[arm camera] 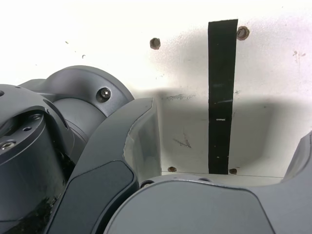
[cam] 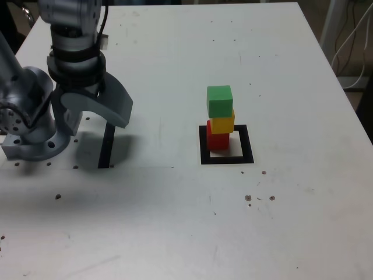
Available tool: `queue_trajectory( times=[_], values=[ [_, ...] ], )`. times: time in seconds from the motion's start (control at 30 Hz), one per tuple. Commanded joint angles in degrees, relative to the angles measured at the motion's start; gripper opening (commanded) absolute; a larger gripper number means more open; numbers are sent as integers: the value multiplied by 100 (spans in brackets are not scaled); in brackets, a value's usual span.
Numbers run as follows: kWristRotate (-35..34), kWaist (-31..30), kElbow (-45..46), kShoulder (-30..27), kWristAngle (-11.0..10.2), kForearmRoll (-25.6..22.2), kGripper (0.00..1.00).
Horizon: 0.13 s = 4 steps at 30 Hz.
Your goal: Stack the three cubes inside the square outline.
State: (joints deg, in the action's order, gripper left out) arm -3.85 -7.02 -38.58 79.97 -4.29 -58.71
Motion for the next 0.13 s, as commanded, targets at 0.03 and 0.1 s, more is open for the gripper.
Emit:
queue_trajectory(
  times=[0.03,0.1],
  values=[
    [-10,-10,25,-34,-32,-4,100],
    [-10,-10,34,-34,-37,2,100]
  ],
)
